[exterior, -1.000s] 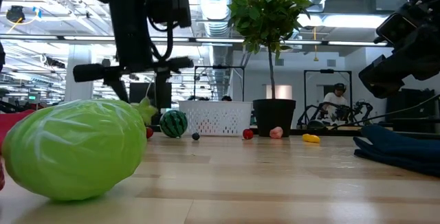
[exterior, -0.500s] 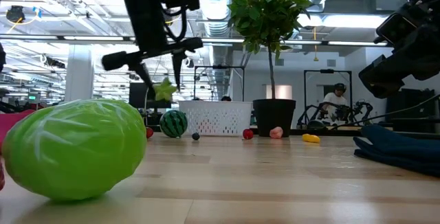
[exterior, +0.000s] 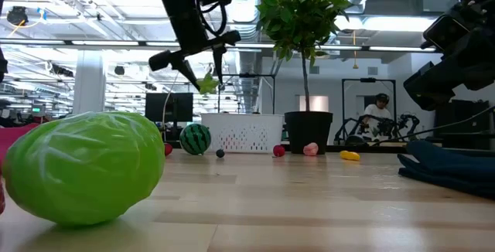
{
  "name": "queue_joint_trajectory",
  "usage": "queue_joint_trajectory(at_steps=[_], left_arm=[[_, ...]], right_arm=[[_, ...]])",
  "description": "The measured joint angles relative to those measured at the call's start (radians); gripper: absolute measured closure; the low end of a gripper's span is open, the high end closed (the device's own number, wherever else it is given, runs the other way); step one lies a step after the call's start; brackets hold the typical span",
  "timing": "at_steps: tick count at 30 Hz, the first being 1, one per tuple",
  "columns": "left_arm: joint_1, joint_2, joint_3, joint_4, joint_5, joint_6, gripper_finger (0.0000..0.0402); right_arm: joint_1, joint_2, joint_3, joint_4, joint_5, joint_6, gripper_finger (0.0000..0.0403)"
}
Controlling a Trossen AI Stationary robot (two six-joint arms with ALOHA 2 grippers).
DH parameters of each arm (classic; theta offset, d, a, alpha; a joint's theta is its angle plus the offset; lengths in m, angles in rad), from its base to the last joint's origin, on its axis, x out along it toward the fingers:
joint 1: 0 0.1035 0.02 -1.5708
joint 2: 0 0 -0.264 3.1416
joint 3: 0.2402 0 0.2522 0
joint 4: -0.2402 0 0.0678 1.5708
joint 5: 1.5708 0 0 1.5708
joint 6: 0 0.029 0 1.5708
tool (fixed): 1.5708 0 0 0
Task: Pick and placing Produce into tupperware
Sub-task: Put the green starfruit into the white basket, then put the red cherry into the white basket
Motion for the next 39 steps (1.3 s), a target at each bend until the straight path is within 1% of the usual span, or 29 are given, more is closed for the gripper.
queue_joint_trajectory(at_steps=[3, 6, 11, 14, 21, 24, 29, 32, 39], left_arm=[[0.062, 0.0, 0.0, 0.043, 0.061, 0.064, 0.0207], [0.117, 0.0, 0.0, 0.063, 0.122, 0.116, 0.0204], [0.178, 0.001, 0.0, 0.101, 0.139, 0.177, 0.018], [0.196, 0.001, 0.0, 0.135, 0.169, 0.205, 0.0176], [0.203, 0.069, 0.001, 0.196, 0.199, 0.185, 0.0184], [0.214, 0.103, 0.001, 0.191, 0.221, 0.174, 0.0186], [0.203, 0.085, 0.001, 0.187, 0.232, 0.192, 0.0186], [0.178, 0.059, 0.001, 0.167, 0.236, 0.21, 0.0184], [0.102, 0.052, 0.001, 0.115, 0.261, 0.262, 0.0182]], right_arm=[[0.0, 0.0, 0.0, 0.0, 0.0, 0.0, 0.0222], [0.0, 0.0, 0.0, 0.0, 0.0, 0.0, 0.0222], [0.0, 0.0, 0.0, 0.0, 0.0, 0.0, 0.0221], [0.0, 0.0, 0.0, 0.0, 0.0, 0.0, 0.0223], [0.0, 0.0, 0.0, 0.0, 0.0, 0.0, 0.0219], [0.0, 0.0, 0.0, 0.0, 0.0, 0.0, 0.0218], [0.0, 0.0, 0.0, 0.0, 0.0, 0.0, 0.0221], [0.0, 0.0, 0.0, 0.0, 0.0, 0.0, 0.0222], [0.0, 0.0, 0.0, 0.0, 0.0, 0.0, 0.022]])
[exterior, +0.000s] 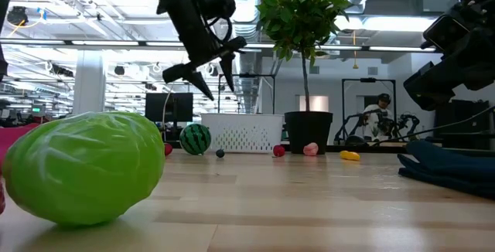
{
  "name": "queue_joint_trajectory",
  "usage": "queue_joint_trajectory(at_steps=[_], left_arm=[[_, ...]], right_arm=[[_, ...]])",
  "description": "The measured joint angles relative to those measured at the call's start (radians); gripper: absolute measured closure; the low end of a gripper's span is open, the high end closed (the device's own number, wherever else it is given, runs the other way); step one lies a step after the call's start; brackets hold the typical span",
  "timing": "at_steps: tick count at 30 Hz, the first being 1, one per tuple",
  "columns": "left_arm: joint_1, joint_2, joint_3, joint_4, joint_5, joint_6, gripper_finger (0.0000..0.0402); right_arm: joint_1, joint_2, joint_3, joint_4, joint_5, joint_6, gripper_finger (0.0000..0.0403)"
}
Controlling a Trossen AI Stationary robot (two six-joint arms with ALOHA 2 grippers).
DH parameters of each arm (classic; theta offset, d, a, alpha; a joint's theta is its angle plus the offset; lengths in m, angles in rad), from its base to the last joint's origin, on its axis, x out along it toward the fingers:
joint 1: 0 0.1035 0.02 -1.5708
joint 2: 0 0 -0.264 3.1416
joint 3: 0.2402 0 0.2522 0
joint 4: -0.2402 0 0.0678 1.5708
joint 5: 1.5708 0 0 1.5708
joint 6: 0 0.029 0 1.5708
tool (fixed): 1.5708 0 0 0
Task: Pick and placing Produce into tupperware
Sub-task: Put the red cherry into the white basket
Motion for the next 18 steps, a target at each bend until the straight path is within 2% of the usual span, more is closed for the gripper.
queue_joint_trajectory(at_steps=[7, 13, 16, 18], left_arm=[[-0.037, -0.019, 0.0, -0.117, 0.169, 0.024, 0.0182], [-0.08, -0.019, 0.0, -0.164, 0.268, 0.028, 0.0182], [-0.11, -0.019, 0.0, -0.218, 0.266, -0.008, 0.0182], [-0.134, -0.016, 0.0, -0.252, 0.201, -0.063, 0.0182]], right_arm=[[0.0, 0.0, 0.0, 0.0, 0.0, 0.0, 0.0222], [0.0, 0.0, 0.0, 0.0, 0.0, 0.0, 0.0219], [0.0, 0.0, 0.0, 0.0, 0.0, 0.0, 0.0218], [0.0, 0.0, 0.0, 0.0, 0.0, 0.0, 0.0218]])
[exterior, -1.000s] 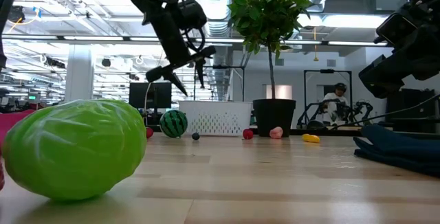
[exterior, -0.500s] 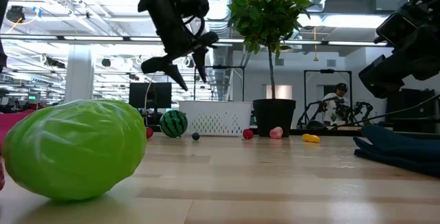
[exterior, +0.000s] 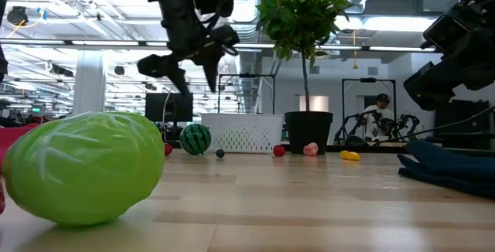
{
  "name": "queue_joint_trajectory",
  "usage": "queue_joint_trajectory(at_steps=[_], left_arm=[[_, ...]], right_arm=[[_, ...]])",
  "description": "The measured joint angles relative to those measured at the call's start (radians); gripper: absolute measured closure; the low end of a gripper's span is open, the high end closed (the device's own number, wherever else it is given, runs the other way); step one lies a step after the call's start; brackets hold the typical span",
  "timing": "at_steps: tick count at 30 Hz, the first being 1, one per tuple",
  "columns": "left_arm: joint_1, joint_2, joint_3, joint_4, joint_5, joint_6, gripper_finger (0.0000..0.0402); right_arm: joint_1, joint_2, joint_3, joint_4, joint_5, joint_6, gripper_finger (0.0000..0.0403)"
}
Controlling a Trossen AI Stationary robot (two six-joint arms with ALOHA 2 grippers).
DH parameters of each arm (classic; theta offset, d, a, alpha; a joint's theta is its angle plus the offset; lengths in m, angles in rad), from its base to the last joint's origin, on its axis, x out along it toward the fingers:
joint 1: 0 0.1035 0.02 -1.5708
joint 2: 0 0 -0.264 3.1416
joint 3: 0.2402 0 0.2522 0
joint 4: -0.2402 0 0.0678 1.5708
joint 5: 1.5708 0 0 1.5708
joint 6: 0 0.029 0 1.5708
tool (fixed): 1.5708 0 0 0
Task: Pick and placing Produce into tupperware
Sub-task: Put the red cherry into the white basket
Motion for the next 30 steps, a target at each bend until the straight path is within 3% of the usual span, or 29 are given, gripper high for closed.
queue_joint_trajectory(at_steps=[3, 7, 19, 25, 30], left_arm=[[-0.026, 0.002, 0.0, -0.069, -0.109, -0.11, 0.0182], [-0.051, 0.002, -0.005, -0.139, -0.173, -0.178, 0.0182], [-0.075, 0.002, -0.141, -0.063, -0.148, -0.443, 0.0182], [-0.079, 0.002, -0.176, 0.002, -0.141, -0.444, 0.0182], [-0.081, 0.002, -0.217, 0.047, -0.141, -0.544, 0.0182]], right_arm=[[0.0, 0.0, 0.0, 0.0, 0.0, 0.0, 0.022], [0.0, 0.0, 0.0, 0.0, 0.0, 0.0, 0.0221], [0.0, 0.0, 0.0, 0.0, 0.0, 0.0, 0.0221], [0.0, 0.0, 0.0, 0.0, 0.0, 0.0, 0.0222], [0.0, 0.0, 0.0, 0.0, 0.0, 0.0, 0.0218]])
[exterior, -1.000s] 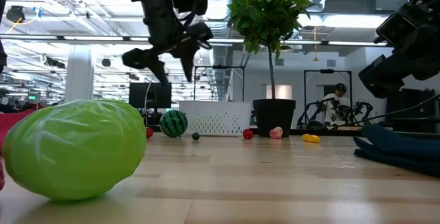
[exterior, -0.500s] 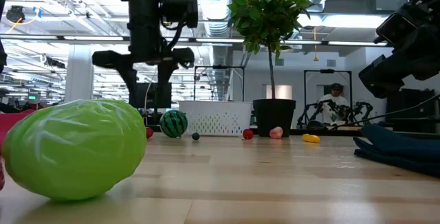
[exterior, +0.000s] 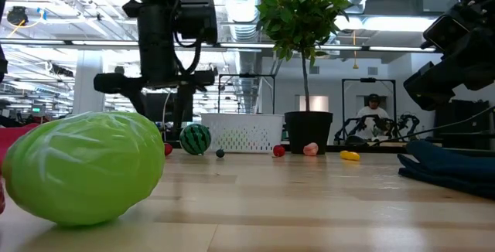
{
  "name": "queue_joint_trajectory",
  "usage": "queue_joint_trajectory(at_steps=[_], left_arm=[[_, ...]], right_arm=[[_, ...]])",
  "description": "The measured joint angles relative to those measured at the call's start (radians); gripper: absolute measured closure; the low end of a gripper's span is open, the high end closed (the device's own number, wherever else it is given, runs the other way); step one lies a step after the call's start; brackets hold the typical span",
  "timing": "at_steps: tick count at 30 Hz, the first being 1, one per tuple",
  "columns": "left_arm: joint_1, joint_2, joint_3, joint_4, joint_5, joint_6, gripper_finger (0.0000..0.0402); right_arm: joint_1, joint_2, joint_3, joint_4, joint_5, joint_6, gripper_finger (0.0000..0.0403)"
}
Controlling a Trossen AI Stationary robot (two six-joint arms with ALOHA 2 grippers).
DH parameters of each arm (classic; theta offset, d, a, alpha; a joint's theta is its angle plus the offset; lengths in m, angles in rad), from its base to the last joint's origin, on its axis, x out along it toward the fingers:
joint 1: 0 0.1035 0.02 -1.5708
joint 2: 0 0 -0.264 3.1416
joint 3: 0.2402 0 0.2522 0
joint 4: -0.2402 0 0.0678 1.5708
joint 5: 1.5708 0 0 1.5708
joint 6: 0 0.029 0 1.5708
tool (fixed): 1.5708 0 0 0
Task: Pick and placing Produce into tupperware
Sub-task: Put the red cherry into the white basket
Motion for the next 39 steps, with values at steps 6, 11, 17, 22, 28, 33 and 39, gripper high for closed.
queue_joint_trajectory(at_steps=[6, 11, 17, 22, 28, 33, 39], left_arm=[[-0.005, 0.0, -0.045, 0.056, 0.019, -0.067, 0.0182], [-0.005, 0.0, -0.086, 0.116, 0.039, -0.138, 0.0182], [-0.005, 0.005, -0.086, 0.111, 0.028, -0.176, 0.0182], [-0.005, 0.035, -0.086, 0.104, 0.02, -0.233, 0.0182], [0.001, 0.062, -0.085, 0.116, 0.02, -0.235, 0.0182], [0.009, 0.063, -0.086, 0.109, 0.01, -0.231, 0.0182], [0.01, 0.063, -0.086, 0.107, -0.01, -0.228, 0.0195]], right_arm=[[0.0, 0.0, 0.0, 0.0, 0.0, 0.0, 0.022], [0.0, 0.0, 0.0, 0.0, 0.0, 0.0, 0.0222], [0.0, 0.0, 0.0, 0.0, 0.0, 0.0, 0.0221], [0.0, 0.0, 0.0, 0.0, 0.0, 0.0, 0.0223], [0.0, 0.002, 0.0, 0.0, 0.0, 0.0, 0.0219], [0.0, 0.0, 0.0, 0.0, 0.0, 0.0, 0.0218], [0.0, 0.0, 0.0, 0.0, 0.0, 0.0, 0.0222]])
